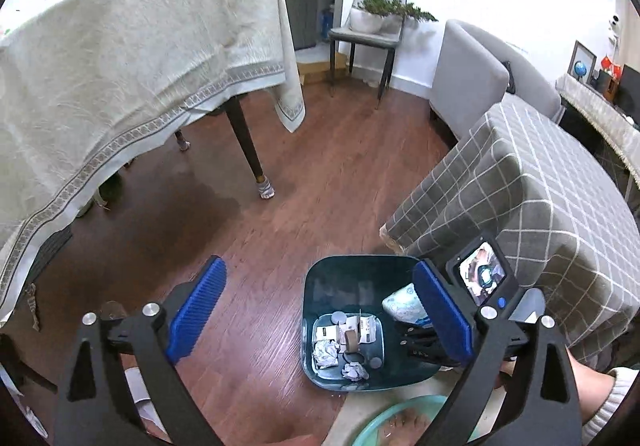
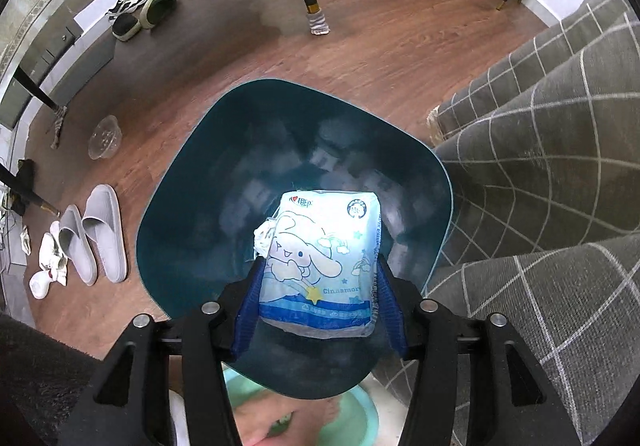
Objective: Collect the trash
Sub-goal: 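Open the left tool to drop the cup while right tool releases the wipes pack, then lift both open tools away from the bin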
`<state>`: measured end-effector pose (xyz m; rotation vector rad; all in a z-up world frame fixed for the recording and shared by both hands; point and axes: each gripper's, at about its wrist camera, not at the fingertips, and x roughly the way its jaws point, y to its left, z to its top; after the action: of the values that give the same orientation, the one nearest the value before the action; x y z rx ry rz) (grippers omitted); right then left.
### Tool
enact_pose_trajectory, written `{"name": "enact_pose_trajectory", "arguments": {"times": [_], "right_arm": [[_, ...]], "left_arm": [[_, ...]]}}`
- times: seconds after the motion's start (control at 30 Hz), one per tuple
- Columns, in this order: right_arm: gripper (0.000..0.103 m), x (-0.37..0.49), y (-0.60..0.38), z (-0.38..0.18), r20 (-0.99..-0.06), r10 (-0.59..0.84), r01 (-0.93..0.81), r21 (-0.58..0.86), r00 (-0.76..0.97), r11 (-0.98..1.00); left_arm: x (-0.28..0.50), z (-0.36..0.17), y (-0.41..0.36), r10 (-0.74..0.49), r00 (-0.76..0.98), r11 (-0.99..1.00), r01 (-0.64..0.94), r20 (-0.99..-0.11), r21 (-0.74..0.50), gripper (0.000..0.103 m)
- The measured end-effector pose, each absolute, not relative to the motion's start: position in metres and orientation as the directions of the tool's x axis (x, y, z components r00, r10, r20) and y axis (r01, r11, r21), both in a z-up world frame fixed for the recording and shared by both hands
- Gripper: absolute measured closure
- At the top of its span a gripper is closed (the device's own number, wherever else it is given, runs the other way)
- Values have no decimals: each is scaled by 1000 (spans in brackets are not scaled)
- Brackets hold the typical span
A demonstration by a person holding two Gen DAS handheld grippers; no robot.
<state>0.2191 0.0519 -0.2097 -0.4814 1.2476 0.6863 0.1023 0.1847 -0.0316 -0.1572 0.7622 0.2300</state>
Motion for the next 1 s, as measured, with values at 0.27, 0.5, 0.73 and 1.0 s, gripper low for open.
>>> {"name": "enact_pose_trajectory", "arguments": {"times": [0.27, 0.5, 0.73, 1.0], "right_arm": [[33, 210, 44, -180, -934, 278, -701, 44, 223, 711], [33, 184, 31, -113, -854, 372, -702, 11, 364, 712], [24, 144, -11, -32, -719, 426, -641, -36, 550, 767], [9, 92, -86, 31, -565, 389, -533, -108, 727, 839]], "left_arm": [[81, -17, 183, 193, 725, 952, -302, -662, -53, 5], [46, 1, 172, 211, 773, 954, -296, -599, -47, 5], [18, 33, 151, 251, 844, 954, -300, -473, -28, 4], [-14, 42, 124, 218, 900, 973, -230, -377, 14, 3]]}}
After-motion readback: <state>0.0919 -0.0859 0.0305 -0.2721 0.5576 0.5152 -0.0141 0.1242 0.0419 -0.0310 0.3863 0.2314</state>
